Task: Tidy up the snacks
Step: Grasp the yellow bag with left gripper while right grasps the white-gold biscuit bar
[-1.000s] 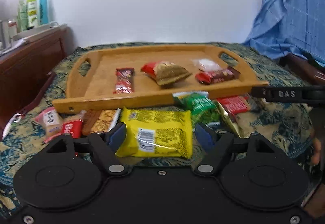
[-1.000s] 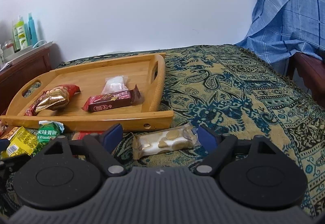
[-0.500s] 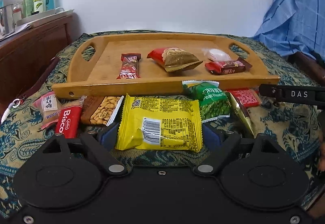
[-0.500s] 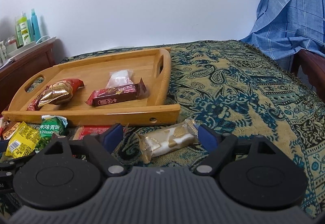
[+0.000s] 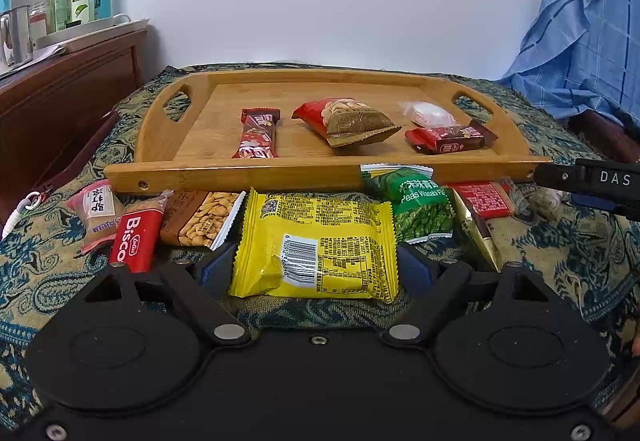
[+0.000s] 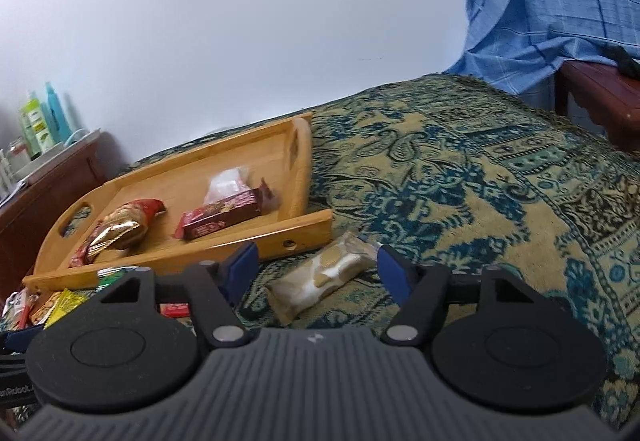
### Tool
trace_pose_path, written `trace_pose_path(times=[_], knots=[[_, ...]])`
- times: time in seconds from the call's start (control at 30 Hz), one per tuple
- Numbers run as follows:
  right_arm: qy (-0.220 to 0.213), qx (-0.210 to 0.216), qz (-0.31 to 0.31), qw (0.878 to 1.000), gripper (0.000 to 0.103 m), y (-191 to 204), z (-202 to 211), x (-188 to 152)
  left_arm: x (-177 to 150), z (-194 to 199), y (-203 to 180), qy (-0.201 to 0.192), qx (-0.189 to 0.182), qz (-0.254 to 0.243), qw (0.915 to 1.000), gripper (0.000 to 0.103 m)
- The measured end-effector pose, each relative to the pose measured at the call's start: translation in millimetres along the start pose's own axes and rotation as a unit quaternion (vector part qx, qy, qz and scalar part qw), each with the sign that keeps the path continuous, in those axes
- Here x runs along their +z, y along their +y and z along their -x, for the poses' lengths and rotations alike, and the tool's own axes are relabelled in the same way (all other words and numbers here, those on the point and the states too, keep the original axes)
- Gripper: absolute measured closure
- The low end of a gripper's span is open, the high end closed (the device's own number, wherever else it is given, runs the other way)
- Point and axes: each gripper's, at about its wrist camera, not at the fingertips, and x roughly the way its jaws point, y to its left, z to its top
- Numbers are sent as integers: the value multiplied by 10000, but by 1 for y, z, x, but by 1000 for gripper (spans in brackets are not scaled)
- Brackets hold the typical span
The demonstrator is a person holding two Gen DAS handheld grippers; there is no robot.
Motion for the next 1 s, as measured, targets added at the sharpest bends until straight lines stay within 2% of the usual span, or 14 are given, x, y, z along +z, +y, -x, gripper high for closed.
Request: trace_pose_path(times=[0.13,0.2,0.33,0.47,0.7,0.93,1.0], knots=[[48,-32,-61,10000,31,2,-3,-1,1,0,-1,5,2,34,10000,27],[62,-54,-42,10000,33,4,-5,-1,1,0,-2,6,-11,40,10000,37],[20,-2,-200,9998,40,6,-8,-3,-1,2,-6,-35,-33,-50,10000,44],[-50,-209,-238,9995,59,5,-8,-5,-1,5,-9,-72,-16,-57,10000,50],[-87,-221,-561,9981,75,-9,-4,-1,-3,11,-11,-200,167,-65,9996,54],[-328,-222,-640,9972,78,-14,9,2,0,26,-12,-542,270,-130,9981,54],[-379,-195,-647,9970,81,-14,11,3,2,30,-11,-628,307,-106,9975,54]])
